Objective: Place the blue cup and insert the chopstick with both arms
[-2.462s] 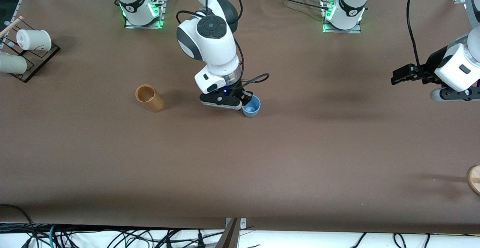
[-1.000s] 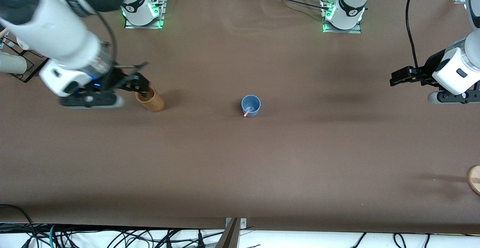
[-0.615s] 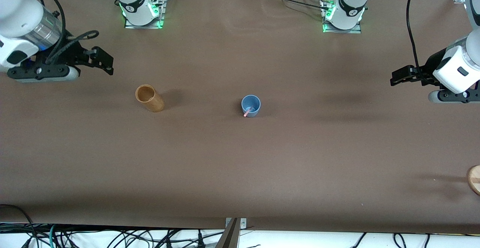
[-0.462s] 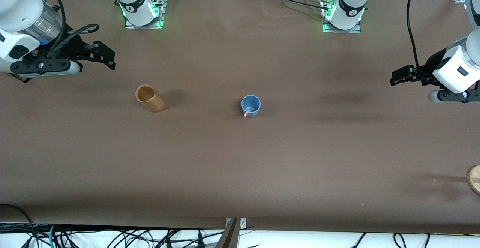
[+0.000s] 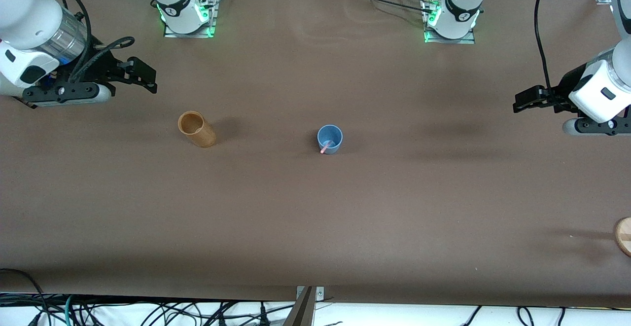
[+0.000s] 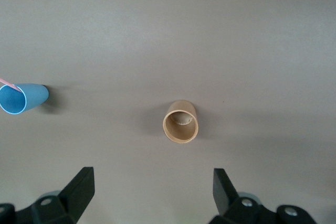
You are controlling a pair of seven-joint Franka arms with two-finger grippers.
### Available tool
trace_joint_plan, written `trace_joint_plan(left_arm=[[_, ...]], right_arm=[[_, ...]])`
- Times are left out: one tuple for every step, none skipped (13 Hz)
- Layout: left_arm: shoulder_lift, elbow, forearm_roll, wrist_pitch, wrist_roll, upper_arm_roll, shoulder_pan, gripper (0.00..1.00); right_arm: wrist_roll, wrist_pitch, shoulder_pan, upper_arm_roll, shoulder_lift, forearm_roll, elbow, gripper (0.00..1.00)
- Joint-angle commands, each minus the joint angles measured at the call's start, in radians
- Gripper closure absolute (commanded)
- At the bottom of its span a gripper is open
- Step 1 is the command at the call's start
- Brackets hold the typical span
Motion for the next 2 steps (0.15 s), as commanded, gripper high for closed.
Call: trace_joint_plan(left_arm=[[0.008, 0.027, 0.017, -0.016, 0.019, -0.003, -0.001, 0.0], [0.008, 0.027, 0.016, -0.016, 0.019, -0.003, -0.001, 0.0]], right_arm=[[-0.01, -0.007, -0.006, 0.003, -0.013, 0.001, -0.006, 0.0], [-0.008, -0.008, -0.006, 0.003, -0.013, -0.001, -0.011, 0.0]])
